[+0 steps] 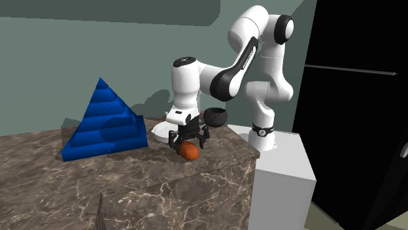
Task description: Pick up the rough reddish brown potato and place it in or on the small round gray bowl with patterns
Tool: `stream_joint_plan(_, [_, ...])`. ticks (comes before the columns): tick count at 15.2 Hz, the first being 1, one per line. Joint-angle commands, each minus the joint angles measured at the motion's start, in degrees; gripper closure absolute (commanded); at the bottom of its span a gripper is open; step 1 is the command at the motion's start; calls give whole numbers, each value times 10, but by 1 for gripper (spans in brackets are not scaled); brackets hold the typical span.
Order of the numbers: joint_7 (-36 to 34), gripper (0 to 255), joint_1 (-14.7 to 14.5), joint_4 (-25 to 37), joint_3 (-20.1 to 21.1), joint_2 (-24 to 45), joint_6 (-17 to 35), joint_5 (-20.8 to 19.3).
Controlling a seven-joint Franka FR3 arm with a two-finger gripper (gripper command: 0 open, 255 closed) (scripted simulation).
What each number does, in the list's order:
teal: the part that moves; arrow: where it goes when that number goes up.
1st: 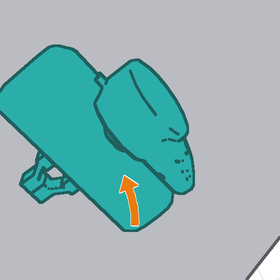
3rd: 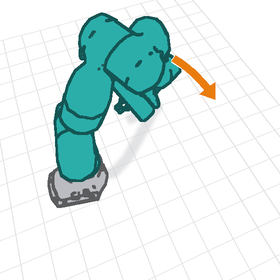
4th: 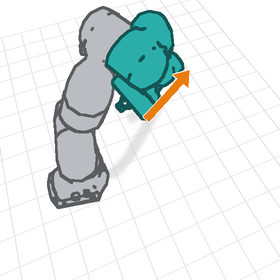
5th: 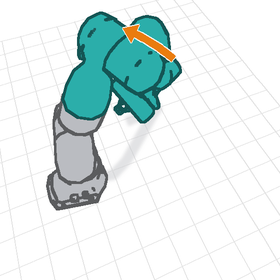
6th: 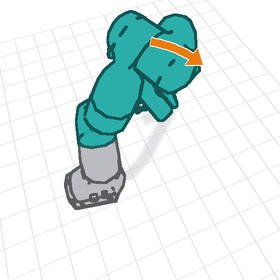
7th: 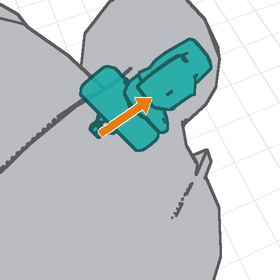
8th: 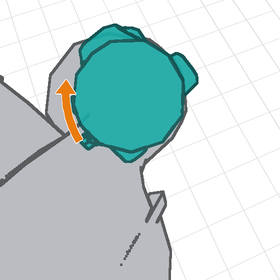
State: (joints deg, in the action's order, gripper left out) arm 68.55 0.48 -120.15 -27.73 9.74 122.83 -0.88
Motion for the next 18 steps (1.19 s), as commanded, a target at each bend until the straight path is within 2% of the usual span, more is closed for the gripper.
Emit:
stream_joint_plan(1, [0, 0, 0, 0, 0, 0, 0, 0])
stream_joint_plan(3, [0, 0, 0, 0, 0, 0, 0, 0])
stream_joint_plan(4, [0, 255, 0, 0, 0, 0, 0, 0])
stream_joint_plan(13, [0, 255, 0, 0, 0, 0, 0, 0])
stream_joint_plan(18, [-5, 255, -3, 16, -2, -22, -35, -11])
